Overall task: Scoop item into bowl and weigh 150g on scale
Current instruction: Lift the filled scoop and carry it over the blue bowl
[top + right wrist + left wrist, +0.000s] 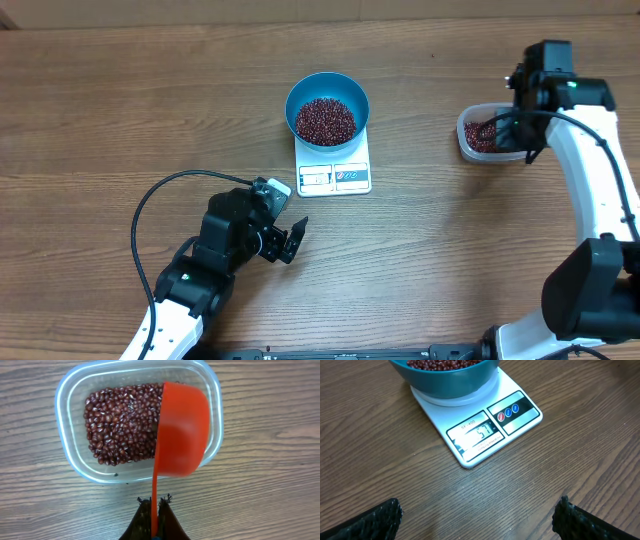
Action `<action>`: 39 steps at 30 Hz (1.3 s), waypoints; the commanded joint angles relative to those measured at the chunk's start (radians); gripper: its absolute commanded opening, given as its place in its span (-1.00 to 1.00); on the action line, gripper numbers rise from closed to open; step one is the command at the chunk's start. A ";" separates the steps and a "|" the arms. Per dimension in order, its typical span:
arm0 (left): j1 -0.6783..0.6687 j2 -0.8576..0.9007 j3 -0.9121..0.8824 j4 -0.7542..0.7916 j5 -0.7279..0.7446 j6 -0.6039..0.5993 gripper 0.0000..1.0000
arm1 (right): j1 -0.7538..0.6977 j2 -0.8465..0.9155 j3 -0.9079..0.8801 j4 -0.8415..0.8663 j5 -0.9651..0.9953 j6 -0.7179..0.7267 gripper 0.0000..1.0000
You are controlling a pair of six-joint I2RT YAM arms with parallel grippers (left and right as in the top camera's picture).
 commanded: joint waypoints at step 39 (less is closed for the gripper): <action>-0.002 0.002 -0.007 0.004 0.007 -0.002 0.99 | 0.410 0.071 0.268 0.141 -0.406 -0.061 -0.93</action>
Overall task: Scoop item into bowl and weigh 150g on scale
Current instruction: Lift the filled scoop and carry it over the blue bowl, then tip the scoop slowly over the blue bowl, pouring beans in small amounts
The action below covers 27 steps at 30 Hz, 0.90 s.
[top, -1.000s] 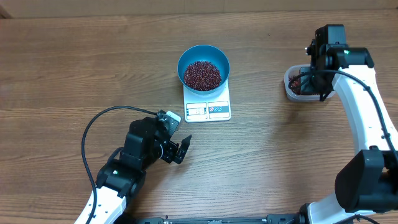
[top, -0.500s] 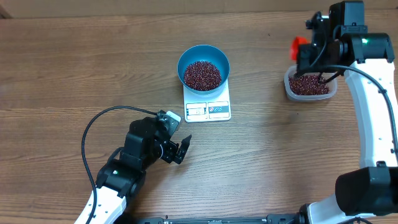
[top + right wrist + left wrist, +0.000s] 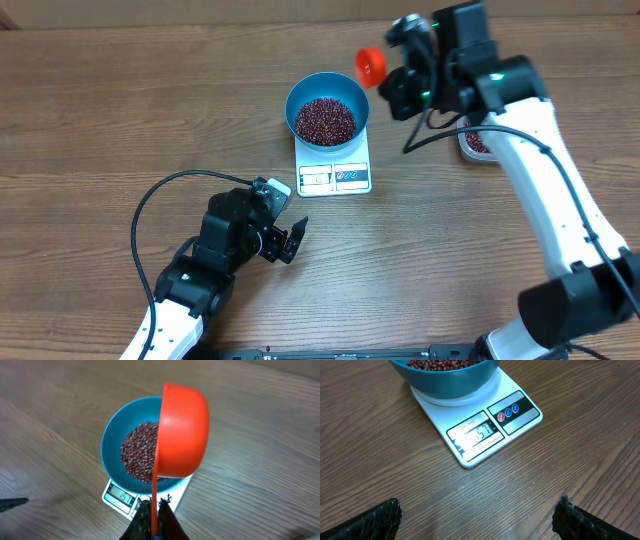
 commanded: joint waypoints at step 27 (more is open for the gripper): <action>-0.002 0.001 -0.007 0.004 0.008 -0.002 1.00 | 0.152 0.306 0.026 0.110 0.312 -0.087 -0.93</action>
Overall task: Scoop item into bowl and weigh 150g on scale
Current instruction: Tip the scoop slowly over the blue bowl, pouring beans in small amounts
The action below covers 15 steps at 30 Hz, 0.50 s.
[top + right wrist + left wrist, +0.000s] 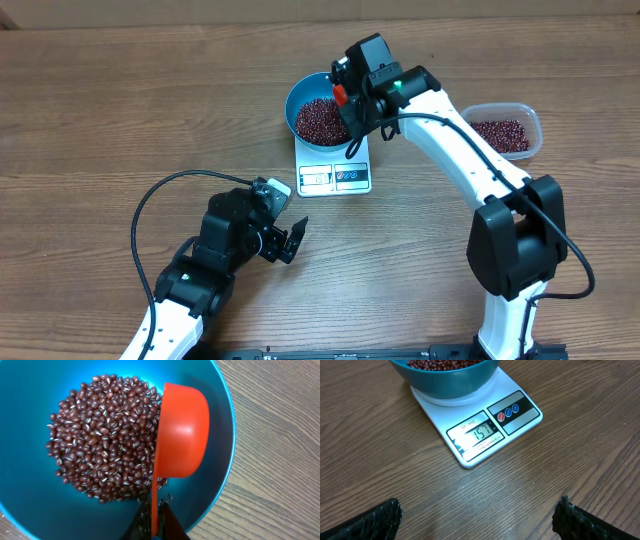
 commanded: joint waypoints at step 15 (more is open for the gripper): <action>-0.002 0.001 -0.007 0.004 0.007 -0.002 0.99 | 0.020 0.043 0.025 -0.010 -0.090 -0.018 -0.93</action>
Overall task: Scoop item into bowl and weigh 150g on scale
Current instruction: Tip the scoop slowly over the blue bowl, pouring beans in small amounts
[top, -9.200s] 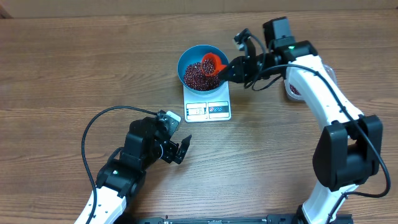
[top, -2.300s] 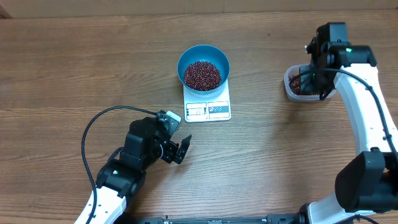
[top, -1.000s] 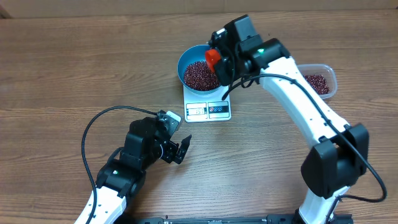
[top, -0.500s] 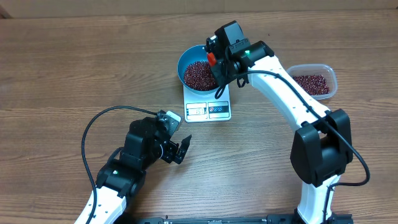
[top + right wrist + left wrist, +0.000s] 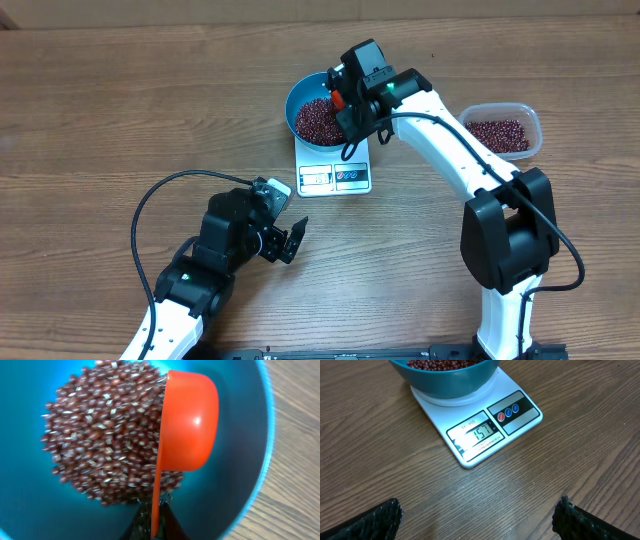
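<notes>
A blue bowl (image 5: 300,93) of red beans (image 5: 318,120) stands on the white scale (image 5: 335,177), whose display (image 5: 482,433) reads 157. My right gripper (image 5: 155,506) is shut on the handle of an orange scoop (image 5: 187,420), whose cup is turned on edge down inside the bowl (image 5: 250,460), against the right side of the bean heap (image 5: 100,445). In the overhead view the scoop (image 5: 339,100) shows only as an orange patch under the right gripper (image 5: 352,85). My left gripper (image 5: 292,241) rests open on the table, in front of the scale, with nothing between its fingers (image 5: 375,519).
A clear plastic tub (image 5: 500,133) with more red beans stands on the table to the right of the scale. The left arm's black cable (image 5: 160,195) loops over the table at the left.
The scoop sits lower and closer in the bowl, its cup pressed against the beans. The scale still reads 157. The left arm has not moved.
My right gripper held the scoop over the clear tub of beans. Then it was carried above the blue bowl, with the display near 157. Then the scoop stood on edge inside the bowl, and now lies deeper against the heap. The left gripper stayed open throughout.
</notes>
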Action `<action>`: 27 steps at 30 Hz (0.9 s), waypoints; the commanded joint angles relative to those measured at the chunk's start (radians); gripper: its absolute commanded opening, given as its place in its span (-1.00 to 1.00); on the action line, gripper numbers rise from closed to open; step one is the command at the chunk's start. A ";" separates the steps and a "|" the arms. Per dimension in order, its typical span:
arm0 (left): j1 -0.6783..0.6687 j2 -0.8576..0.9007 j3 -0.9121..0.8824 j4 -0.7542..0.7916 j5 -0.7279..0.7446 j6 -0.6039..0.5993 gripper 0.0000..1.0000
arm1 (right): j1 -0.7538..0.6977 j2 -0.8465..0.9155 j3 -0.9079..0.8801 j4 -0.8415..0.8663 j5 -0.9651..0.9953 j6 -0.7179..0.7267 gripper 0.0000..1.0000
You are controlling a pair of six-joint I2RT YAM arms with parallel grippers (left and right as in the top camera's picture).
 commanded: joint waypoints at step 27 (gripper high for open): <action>-0.002 0.002 -0.007 0.004 0.008 -0.002 0.99 | -0.163 -0.001 0.027 -0.007 -0.635 0.182 -0.93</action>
